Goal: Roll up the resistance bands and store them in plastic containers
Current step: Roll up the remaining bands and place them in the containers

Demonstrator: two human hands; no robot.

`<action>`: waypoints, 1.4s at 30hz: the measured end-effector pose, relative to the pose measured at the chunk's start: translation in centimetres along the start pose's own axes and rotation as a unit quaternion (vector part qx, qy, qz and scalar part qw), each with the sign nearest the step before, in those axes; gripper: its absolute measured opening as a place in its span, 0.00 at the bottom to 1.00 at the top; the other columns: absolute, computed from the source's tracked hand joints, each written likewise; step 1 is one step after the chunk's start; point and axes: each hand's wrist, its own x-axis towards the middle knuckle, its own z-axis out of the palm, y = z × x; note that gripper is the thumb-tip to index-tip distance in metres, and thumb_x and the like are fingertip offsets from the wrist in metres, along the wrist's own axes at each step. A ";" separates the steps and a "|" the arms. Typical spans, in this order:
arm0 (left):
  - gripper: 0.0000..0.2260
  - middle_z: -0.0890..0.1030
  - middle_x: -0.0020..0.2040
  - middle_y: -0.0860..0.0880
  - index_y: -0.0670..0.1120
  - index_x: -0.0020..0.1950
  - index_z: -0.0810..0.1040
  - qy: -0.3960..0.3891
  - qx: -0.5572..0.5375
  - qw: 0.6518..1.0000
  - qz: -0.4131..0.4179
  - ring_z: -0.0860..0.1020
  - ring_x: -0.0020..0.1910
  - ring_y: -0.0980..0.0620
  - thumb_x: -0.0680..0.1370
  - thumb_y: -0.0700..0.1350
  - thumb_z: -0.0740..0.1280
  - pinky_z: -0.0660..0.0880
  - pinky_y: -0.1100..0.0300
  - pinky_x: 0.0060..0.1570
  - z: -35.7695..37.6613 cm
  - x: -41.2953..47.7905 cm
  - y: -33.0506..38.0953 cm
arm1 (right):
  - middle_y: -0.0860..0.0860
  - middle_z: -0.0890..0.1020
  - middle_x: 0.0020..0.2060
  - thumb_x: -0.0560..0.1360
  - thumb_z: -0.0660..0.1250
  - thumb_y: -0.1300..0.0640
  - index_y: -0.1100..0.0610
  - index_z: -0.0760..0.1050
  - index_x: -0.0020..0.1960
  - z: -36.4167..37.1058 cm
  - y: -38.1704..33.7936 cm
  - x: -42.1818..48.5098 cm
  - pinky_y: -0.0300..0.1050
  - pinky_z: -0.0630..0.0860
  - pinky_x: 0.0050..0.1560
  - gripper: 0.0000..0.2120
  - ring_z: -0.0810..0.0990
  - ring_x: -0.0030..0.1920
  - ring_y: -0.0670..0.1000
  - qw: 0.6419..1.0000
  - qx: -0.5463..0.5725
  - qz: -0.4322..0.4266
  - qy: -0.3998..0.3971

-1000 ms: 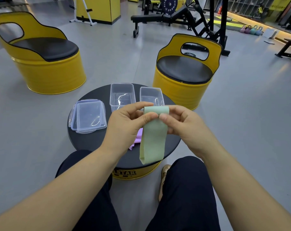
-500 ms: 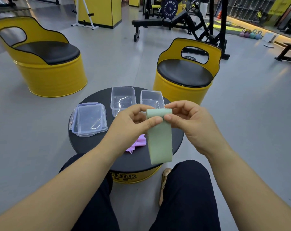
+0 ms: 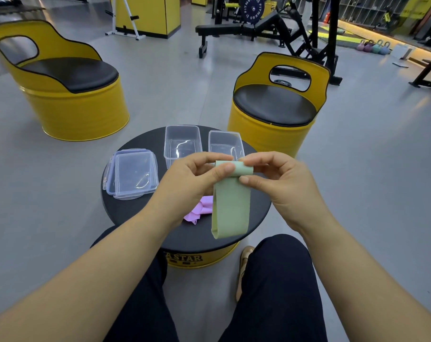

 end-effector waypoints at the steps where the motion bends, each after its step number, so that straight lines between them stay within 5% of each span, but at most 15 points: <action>1: 0.13 0.85 0.44 0.48 0.48 0.51 0.81 0.002 0.000 1.000 0.001 0.83 0.45 0.50 0.67 0.48 0.70 0.79 0.59 0.44 0.0 0.0 -0.1 | 0.46 0.83 0.41 0.66 0.72 0.73 0.55 0.78 0.42 0.0 0.0 0.0 0.39 0.78 0.50 0.14 0.82 0.46 0.44 1.000 -0.002 -0.003 -0.003; 8: 0.14 0.84 0.44 0.43 0.50 0.49 0.81 0.019 0.004 1.000 0.012 0.83 0.44 0.48 0.64 0.47 0.73 0.79 0.58 0.46 -0.1 0.1 -0.3 | 0.46 0.82 0.43 0.68 0.72 0.68 0.54 0.77 0.45 -0.4 0.3 0.1 0.42 0.79 0.51 0.12 0.82 0.47 0.46 0.999 -0.012 0.034 -0.035; 14: 0.15 0.84 0.43 0.46 0.50 0.47 0.79 0.026 0.006 0.999 0.029 0.83 0.43 0.50 0.61 0.46 0.74 0.79 0.59 0.45 -0.2 0.5 -0.3 | 0.50 0.83 0.41 0.72 0.68 0.61 0.55 0.77 0.50 -0.3 0.2 0.1 0.40 0.80 0.40 0.08 0.84 0.43 0.46 0.995 0.019 0.084 -0.046; 22: 0.16 0.84 0.47 0.49 0.49 0.51 0.79 0.018 0.011 1.000 0.003 0.82 0.47 0.51 0.65 0.45 0.77 0.79 0.59 0.47 -0.3 0.3 -1.1 | 0.49 0.84 0.37 0.70 0.69 0.67 0.59 0.75 0.48 0.2 0.9 -0.3 0.39 0.79 0.39 0.09 0.84 0.41 0.48 0.994 0.079 0.073 -0.028; 26: 0.11 0.85 0.45 0.48 0.47 0.50 0.79 0.016 0.004 1.000 -0.023 0.83 0.43 0.53 0.68 0.45 0.73 0.75 0.67 0.32 0.0 0.1 -1.0 | 0.57 0.83 0.43 0.69 0.70 0.69 0.60 0.73 0.47 0.6 1.4 -0.6 0.44 0.81 0.42 0.10 0.84 0.42 0.50 0.994 0.071 0.076 -0.022; 28: 0.11 0.85 0.43 0.48 0.47 0.48 0.81 -0.002 -0.014 0.999 -0.039 0.82 0.41 0.53 0.66 0.46 0.72 0.77 0.64 0.35 -0.3 0.2 -1.0 | 0.60 0.82 0.45 0.68 0.72 0.69 0.58 0.73 0.45 0.7 1.5 -0.7 0.46 0.81 0.43 0.11 0.84 0.42 0.53 0.996 0.045 0.071 -0.028; 31: 0.09 0.84 0.41 0.48 0.46 0.46 0.82 -0.066 -0.044 0.993 -0.089 0.82 0.39 0.52 0.66 0.44 0.73 0.78 0.60 0.38 -1.1 0.4 -0.7 | 0.51 0.81 0.46 0.64 0.78 0.63 0.53 0.75 0.47 -0.3 1.3 -0.3 0.49 0.80 0.44 0.17 0.80 0.41 0.52 0.994 -0.042 0.050 -0.084; 36: 0.08 0.84 0.41 0.47 0.46 0.43 0.84 -0.210 -0.041 0.969 -0.126 0.82 0.39 0.51 0.65 0.45 0.76 0.78 0.59 0.39 -2.3 1.0 -0.4 | 0.38 0.73 0.62 0.64 0.77 0.56 0.42 0.67 0.66 -1.7 -1.1 0.9 0.56 0.79 0.48 0.34 0.76 0.51 0.54 0.939 -0.165 0.049 -0.298; 39: 0.22 0.84 0.43 0.45 0.43 0.47 0.83 -0.272 -0.065 0.950 -0.140 0.82 0.40 0.50 0.59 0.52 0.80 0.78 0.60 0.40 -2.3 1.2 -0.2 | 0.37 0.71 0.62 0.65 0.76 0.55 0.42 0.69 0.66 -1.6 -2.2 1.5 0.57 0.78 0.51 0.32 0.76 0.55 0.52 0.913 -0.208 0.031 -0.349; 42: 0.18 0.84 0.42 0.46 0.43 0.45 0.84 -0.299 -0.086 0.938 -0.150 0.83 0.39 0.51 0.60 0.51 0.78 0.78 0.62 0.39 -2.3 1.4 -0.2 | 0.38 0.71 0.63 0.63 0.77 0.51 0.43 0.72 0.63 -1.4 -2.5 1.8 0.59 0.77 0.52 0.29 0.75 0.58 0.53 0.903 -0.220 0.014 -0.368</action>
